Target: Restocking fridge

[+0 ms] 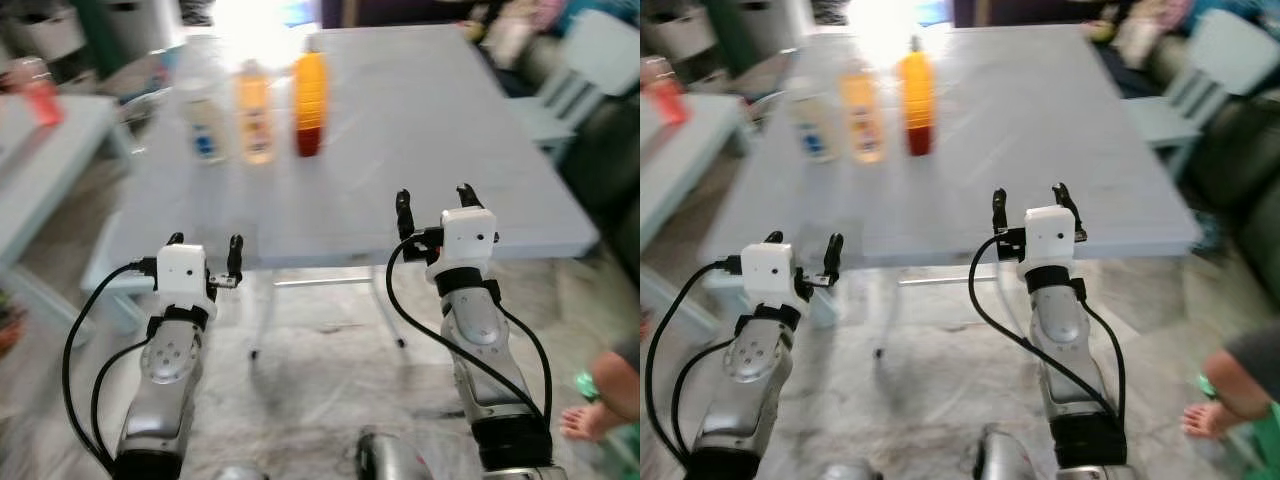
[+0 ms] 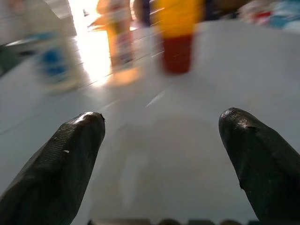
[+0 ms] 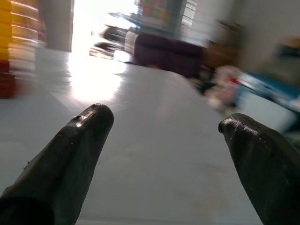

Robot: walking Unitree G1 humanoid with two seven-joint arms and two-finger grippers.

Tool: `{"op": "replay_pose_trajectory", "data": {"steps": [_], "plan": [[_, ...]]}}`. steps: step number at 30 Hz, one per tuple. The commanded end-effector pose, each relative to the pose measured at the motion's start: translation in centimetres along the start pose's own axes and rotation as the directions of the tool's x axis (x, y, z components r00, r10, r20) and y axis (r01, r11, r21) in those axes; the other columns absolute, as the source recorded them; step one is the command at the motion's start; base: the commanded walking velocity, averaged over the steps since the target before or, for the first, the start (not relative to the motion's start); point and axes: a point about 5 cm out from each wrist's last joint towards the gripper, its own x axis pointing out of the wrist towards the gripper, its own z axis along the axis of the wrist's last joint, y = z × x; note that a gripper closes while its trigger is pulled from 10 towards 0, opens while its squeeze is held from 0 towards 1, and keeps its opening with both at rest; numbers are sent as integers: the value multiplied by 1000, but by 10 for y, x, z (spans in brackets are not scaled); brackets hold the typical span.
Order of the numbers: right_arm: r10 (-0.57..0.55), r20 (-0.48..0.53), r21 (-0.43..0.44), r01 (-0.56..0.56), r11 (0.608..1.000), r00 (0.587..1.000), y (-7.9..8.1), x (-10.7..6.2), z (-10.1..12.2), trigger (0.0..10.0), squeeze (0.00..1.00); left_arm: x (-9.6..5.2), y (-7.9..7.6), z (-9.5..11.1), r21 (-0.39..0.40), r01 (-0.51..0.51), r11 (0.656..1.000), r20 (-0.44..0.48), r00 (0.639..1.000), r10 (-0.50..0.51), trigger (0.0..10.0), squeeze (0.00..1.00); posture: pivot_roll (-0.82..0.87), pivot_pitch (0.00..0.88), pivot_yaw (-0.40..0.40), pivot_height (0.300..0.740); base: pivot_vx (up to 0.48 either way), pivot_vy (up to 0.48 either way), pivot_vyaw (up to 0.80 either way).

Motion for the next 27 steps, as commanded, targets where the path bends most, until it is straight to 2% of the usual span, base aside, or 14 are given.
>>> {"op": "replay_pose_trajectory", "data": {"steps": [1, 8, 17, 22, 27], "plan": [[29, 34, 27, -30, 999, 999, 11, 4, 9, 10000, 0, 0, 13, 2, 28, -28, 999, 7, 1000, 28, 10000, 0, 31, 70, 27, 740, 424, 0, 0], [86, 46, 34, -88, 996, 995, 16, 3, 10, 10000, 0, 3, 14, 3, 31, -35, 999, 11, 999, 34, 10000, 0, 29, 67, 22, 740, 423, 0, 0], [127, 60, 34, -129, 991, 990, 20, 6, 12, 10000, 0, 6, 18, 7, 35, -52, 998, 32, 998, 51, 10000, 0, 40, 68, 13, 740, 353, 0, 596], [155, 57, 33, -157, 987, 986, 23, 7, 11, 10000, 0, 6, 22, 11, 48, -60, 997, 46, 997, 58, 10000, 0, 47, 77, 15, 740, 0, 0, 116], [194, 82, 15, -195, 981, 978, 26, 5, 14, 10000, 0, 3, 35, 20, 83, -105, 991, 65, 993, 100, 10000, 0, 82, 105, 28, 740, 0, 0, 88]]}}
